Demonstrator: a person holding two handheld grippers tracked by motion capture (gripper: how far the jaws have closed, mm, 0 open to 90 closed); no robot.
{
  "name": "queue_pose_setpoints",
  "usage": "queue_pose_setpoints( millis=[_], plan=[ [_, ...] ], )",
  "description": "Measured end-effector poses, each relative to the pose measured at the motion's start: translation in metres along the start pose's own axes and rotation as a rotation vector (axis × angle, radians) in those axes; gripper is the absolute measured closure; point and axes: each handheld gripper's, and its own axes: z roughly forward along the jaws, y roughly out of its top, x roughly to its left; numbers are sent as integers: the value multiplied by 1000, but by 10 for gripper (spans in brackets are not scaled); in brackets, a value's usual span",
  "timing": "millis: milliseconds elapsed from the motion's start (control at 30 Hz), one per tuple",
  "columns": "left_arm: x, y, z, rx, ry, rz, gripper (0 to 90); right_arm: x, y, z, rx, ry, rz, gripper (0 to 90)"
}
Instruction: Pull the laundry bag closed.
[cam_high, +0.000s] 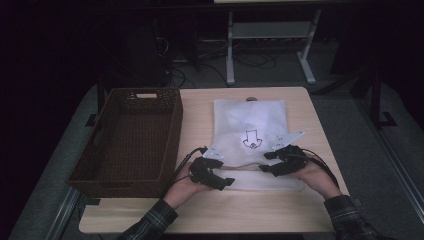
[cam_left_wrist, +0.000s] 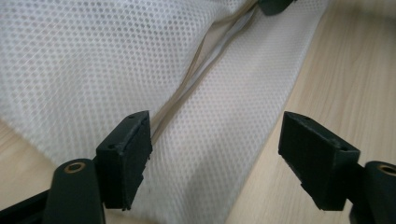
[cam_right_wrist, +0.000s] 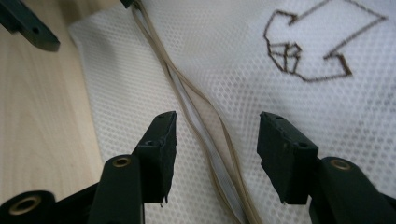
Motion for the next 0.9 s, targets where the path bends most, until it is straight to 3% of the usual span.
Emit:
queue_pose_setpoints(
  millis=[167,367,467,667,900],
  plan=[
    [-5,-13,-10,-30,43,1,238,2,10,0,-15,23,-20,478],
    [-7,-28,-19,-44,59,-43,238,4,25,5,-20,54,-47,454],
    [-10,-36,-21,-40,62,-83,238,7,32,10,-17,68,-76,449],
    [-14,-50,-26,-27,76,-105,224,11,46,23,-15,108,-100,450],
    [-18,-57,-29,-13,87,-88,219,15,62,38,-26,141,-125,466]
  ],
)
